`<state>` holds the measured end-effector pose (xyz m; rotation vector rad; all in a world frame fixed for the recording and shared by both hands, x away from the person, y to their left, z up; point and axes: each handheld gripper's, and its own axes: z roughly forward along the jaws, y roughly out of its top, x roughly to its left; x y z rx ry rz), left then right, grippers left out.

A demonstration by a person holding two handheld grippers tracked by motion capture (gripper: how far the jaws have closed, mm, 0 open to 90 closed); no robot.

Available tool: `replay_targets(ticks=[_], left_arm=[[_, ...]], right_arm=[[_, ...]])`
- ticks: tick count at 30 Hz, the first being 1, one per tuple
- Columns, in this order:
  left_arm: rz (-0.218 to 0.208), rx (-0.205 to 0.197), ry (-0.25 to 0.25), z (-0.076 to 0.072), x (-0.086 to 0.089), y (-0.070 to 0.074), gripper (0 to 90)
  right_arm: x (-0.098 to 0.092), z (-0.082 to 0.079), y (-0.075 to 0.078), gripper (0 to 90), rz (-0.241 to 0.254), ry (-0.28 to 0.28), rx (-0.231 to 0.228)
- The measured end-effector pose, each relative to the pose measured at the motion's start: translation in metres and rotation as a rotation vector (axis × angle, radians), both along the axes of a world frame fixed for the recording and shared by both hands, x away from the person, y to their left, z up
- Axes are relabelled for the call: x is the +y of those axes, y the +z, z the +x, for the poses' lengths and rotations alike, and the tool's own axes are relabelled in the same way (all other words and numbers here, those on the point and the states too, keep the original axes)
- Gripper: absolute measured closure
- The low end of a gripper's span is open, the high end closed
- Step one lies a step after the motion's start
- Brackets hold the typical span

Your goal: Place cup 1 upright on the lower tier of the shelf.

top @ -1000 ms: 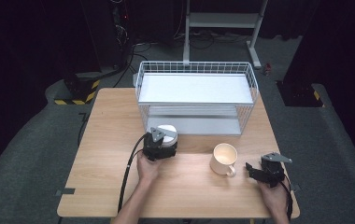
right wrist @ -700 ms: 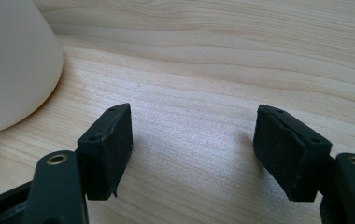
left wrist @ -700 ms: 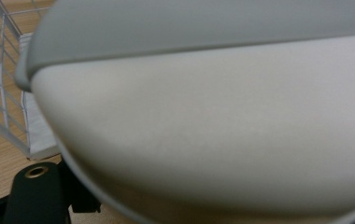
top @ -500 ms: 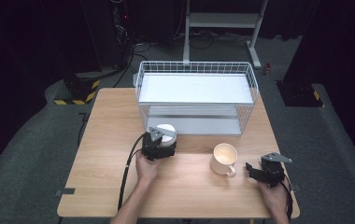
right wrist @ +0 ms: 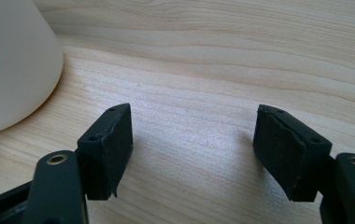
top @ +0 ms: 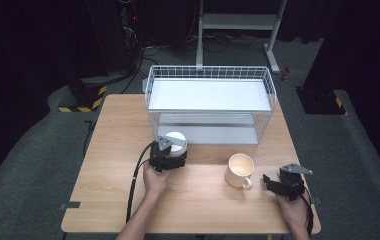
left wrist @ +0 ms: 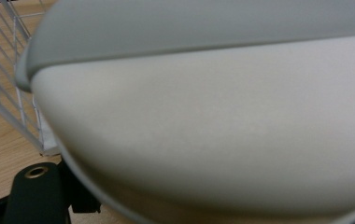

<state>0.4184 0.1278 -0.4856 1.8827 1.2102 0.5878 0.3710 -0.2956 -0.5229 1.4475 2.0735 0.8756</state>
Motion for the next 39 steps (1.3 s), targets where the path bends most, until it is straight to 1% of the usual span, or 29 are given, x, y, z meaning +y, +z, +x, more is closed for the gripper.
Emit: replay_targets(ticks=[4,8,10,14,16,17,18,20,24,26,28,30,31,33,36,37,38,39], left_arm=[[0.006,0.006,-0.001,-0.001,0.001,0.001,19.0],[-0.005,0.002,0.002,-0.002,0.002,0.004,19.0],[0.009,0.013,0.0,-0.001,0.002,0.005,19.0],[0.018,0.007,-0.007,0.001,0.0,0.01,19.0],[0.014,0.0,-0.011,0.002,-0.001,0.012,19.0],[-0.001,0.001,-0.008,0.002,-0.001,0.013,19.0],[-0.004,0.001,-0.011,0.003,-0.001,0.013,19.0],[0.006,0.011,-0.007,0.005,-0.002,0.014,19.0],[0.014,0.011,-0.014,0.011,-0.004,0.017,19.0],[-0.005,0.009,-0.013,0.014,-0.004,0.018,19.0],[0.006,0.015,-0.008,0.017,-0.005,0.019,19.0],[0.001,0.016,-0.008,0.02,-0.006,0.02,19.0],[0.008,0.015,-0.01,0.022,-0.006,0.021,19.0],[-0.005,0.012,-0.006,0.025,-0.007,0.022,19.0],[0.001,0.013,-0.002,0.031,-0.008,0.024,19.0],[-0.004,0.016,0.001,0.032,-0.009,0.024,19.0],[0.002,0.013,-0.002,0.035,-0.009,0.025,19.0],[-0.004,0.007,0.002,0.036,-0.009,0.025,19.0]], right_arm=[[0.0,0.0,0.0,28.8,-0.001,0.001,-0.001],[0.0,0.0,0.0,28.8,-0.001,0.001,-0.001],[0.0,0.0,0.0,28.8,-0.001,0.001,-0.001],[0.0,0.0,0.0,28.8,-0.001,0.001,-0.001],[0.0,0.0,0.0,28.8,0.0,0.001,0.0],[0.0,0.0,0.0,28.8,0.001,0.0,0.0],[0.0,0.0,0.0,28.8,0.001,0.0,0.0],[0.0,0.0,0.0,28.8,0.001,0.0,0.0],[0.0,0.0,0.0,28.8,0.0,0.001,-0.001],[0.0,0.0,0.0,28.8,0.002,0.0,-0.001],[0.0,0.0,0.0,28.8,0.0,0.001,0.0],[0.0,0.0,0.0,28.8,0.001,0.002,-0.002],[0.0,0.0,0.0,28.8,0.001,0.002,-0.002],[0.0,0.0,0.0,28.8,0.001,0.002,-0.002],[0.0,0.0,0.0,28.8,0.001,0.002,-0.003],[0.0,0.0,0.0,28.8,0.001,0.002,-0.002],[0.0,0.0,0.0,28.8,0.001,0.002,-0.002],[0.0,0.0,0.0,28.8,0.001,0.001,-0.002]])
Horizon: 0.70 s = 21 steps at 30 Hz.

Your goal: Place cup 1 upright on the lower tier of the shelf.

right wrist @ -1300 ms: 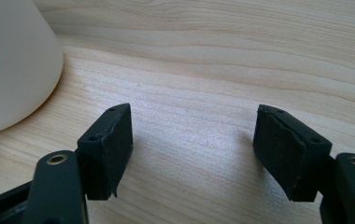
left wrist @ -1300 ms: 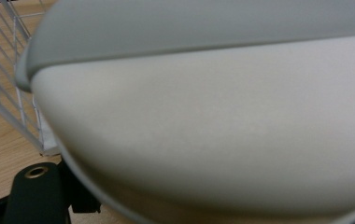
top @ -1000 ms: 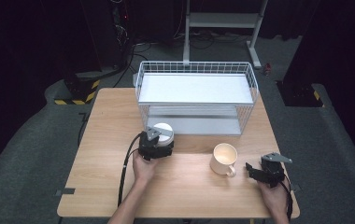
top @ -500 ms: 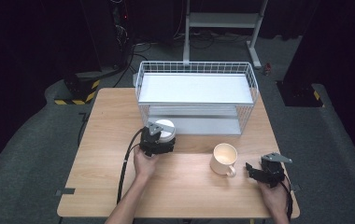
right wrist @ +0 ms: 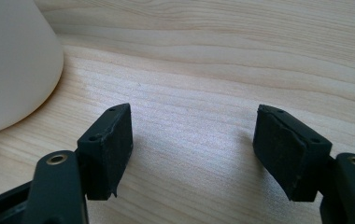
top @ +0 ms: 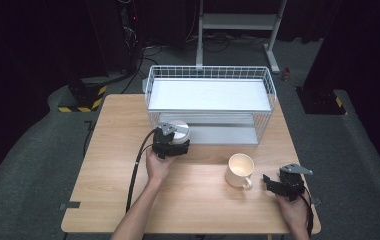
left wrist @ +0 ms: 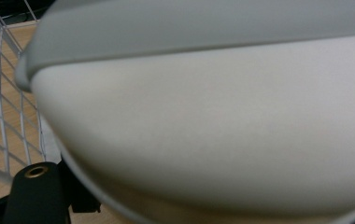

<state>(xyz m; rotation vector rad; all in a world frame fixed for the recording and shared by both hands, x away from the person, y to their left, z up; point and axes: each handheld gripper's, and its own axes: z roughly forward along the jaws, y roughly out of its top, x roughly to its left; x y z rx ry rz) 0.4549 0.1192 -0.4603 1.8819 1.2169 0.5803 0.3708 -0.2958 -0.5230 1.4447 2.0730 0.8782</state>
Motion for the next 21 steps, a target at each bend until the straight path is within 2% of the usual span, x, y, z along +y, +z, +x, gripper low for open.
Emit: replay_targets(ticks=[1,2,5,8,11,16,18,19,21], left_arm=[[-0.01,0.0,0.002,0.001,0.0,0.0,19.0],[-0.01,0.011,0.009,0.006,0.0,-0.001,19.0],[-0.005,0.015,0.011,0.01,-0.001,-0.002,19.0],[0.021,0.02,0.004,0.016,-0.003,-0.004,19.0],[0.005,0.019,0.01,0.021,-0.005,-0.008,19.0],[0.008,0.031,0.028,0.028,-0.003,-0.016,19.0],[-0.023,0.033,0.034,0.029,-0.003,-0.017,19.0],[-0.006,0.024,0.035,0.03,-0.001,-0.017,19.0],[-0.015,0.022,0.041,0.032,0.0,-0.018,19.0]], right_arm=[[0.0,0.0,0.0,28.8,-0.001,0.0,0.001],[0.0,0.0,0.0,28.8,-0.001,0.0,0.001],[0.0,0.0,0.0,28.8,-0.001,0.0,0.001],[0.0,0.0,0.0,28.8,0.0,0.0,0.0],[0.0,0.0,0.0,28.8,0.0,0.0,0.0],[0.0,0.0,0.0,28.8,-0.001,0.0,0.002],[0.0,0.0,0.0,28.8,-0.001,-0.002,0.003],[0.0,0.0,0.0,28.8,-0.001,-0.002,0.003],[0.0,0.0,0.0,28.8,-0.002,-0.001,0.003]])
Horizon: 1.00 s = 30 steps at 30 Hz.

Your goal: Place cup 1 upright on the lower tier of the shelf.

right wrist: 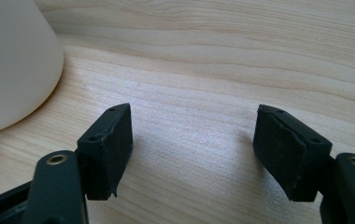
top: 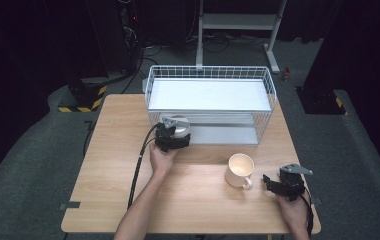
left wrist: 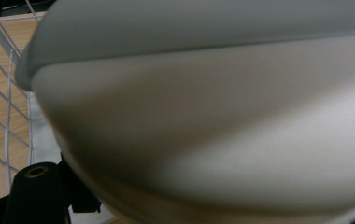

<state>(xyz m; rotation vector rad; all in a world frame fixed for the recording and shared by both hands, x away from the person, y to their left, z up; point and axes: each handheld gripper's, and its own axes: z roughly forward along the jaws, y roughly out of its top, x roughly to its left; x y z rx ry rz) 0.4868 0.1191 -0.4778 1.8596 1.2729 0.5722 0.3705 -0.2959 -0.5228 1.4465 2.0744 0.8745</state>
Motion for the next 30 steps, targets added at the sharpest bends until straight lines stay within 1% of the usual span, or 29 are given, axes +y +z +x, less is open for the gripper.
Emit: replay_targets(ticks=[1,2,3,4,6,8,13,16,17,19,21,22,23,25,27,28,29,30], left_arm=[[0.002,-0.004,0.004,0.0,0.0,0.0,19.0],[0.021,-0.01,0.007,0.002,0.0,0.0,19.0],[0.021,-0.01,0.007,0.002,0.0,0.0,19.0],[0.007,-0.002,0.005,0.002,-0.003,0.0,19.0],[0.033,-0.013,-0.001,0.004,-0.005,0.0,19.0],[0.046,-0.022,0.0,0.006,-0.007,-0.001,18.9],[0.035,-0.033,0.008,0.008,-0.008,-0.002,19.0],[0.047,-0.043,0.006,0.01,-0.008,-0.003,18.9],[0.037,-0.038,0.006,0.01,-0.009,-0.003,19.0],[0.037,-0.043,0.004,0.012,-0.009,-0.004,19.0],[0.022,-0.047,0.005,0.014,-0.009,-0.005,19.0],[0.041,-0.056,-0.001,0.015,-0.008,-0.005,19.0],[0.042,-0.058,-0.001,0.015,-0.008,-0.005,19.0],[0.034,-0.056,-0.001,0.017,-0.008,-0.005,19.0],[0.017,-0.042,0.007,0.018,-0.01,-0.005,19.0],[0.008,-0.036,0.002,0.019,-0.01,-0.005,19.0],[0.007,-0.036,0.002,0.02,-0.01,-0.005,19.0],[0.019,-0.041,0.012,0.021,-0.01,-0.005,19.0]], right_arm=[[0.0,0.0,0.0,28.7,0.0,0.0,0.0],[0.0,0.0,0.0,28.8,0.0,0.0,0.0],[0.0,0.0,0.0,28.8,0.0,0.0,0.0],[0.0,0.0,0.0,28.8,0.0,0.0,0.0],[0.0,0.0,0.0,28.8,0.0,-0.001,0.0],[0.0,0.0,0.0,28.8,0.0,-0.001,0.0],[0.0,0.0,0.0,28.8,-0.001,-0.001,-0.001],[0.0,0.0,0.0,28.8,-0.001,-0.001,-0.001],[0.0,0.0,0.0,28.8,-0.001,-0.001,-0.001],[0.0,0.0,0.0,28.8,0.001,-0.003,0.0],[0.0,0.0,0.0,28.8,-0.001,-0.001,-0.001],[0.0,0.0,0.0,28.8,-0.001,-0.001,-0.001],[0.0,0.0,0.0,28.8,-0.001,-0.001,-0.001],[0.0,0.0,0.0,28.8,-0.001,-0.001,-0.001],[0.0,0.0,0.0,28.8,0.0,-0.001,-0.001],[0.0,0.0,0.0,28.8,-0.001,-0.001,-0.001],[0.0,0.0,0.0,28.8,-0.001,-0.001,-0.001],[0.0,0.0,0.0,28.8,-0.001,-0.001,-0.001]])
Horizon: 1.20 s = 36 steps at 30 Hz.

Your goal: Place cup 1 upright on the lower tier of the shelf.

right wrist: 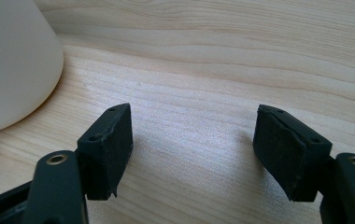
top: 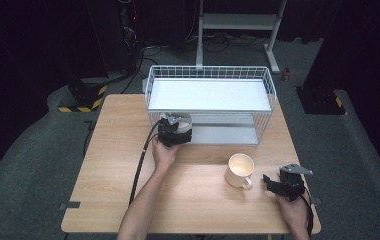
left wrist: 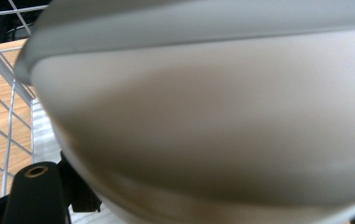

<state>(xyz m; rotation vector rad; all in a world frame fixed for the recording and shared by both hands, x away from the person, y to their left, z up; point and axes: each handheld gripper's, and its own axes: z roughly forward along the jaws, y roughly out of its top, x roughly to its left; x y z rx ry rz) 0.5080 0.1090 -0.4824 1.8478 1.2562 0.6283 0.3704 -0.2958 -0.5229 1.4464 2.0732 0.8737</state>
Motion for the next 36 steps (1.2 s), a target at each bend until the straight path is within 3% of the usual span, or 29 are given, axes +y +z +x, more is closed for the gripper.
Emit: replay_targets(ticks=[10,23,26,36], left_arm=[[-0.021,-0.009,0.013,0.009,-0.001,-0.002,19.0],[0.014,0.004,0.02,0.01,-0.004,0.0,18.5],[0.034,0.012,0.013,0.009,-0.005,-0.002,14.9],[0.032,0.033,0.007,0.003,-0.001,-0.001,9.2]], right_arm=[[0.0,0.0,0.0,28.8,0.0,0.0,0.0],[0.0,0.0,0.0,28.8,0.0,0.0,0.0],[0.0,0.0,0.0,28.8,0.0,0.0,0.0],[0.0,0.0,0.0,28.8,0.0,0.0,0.0]])
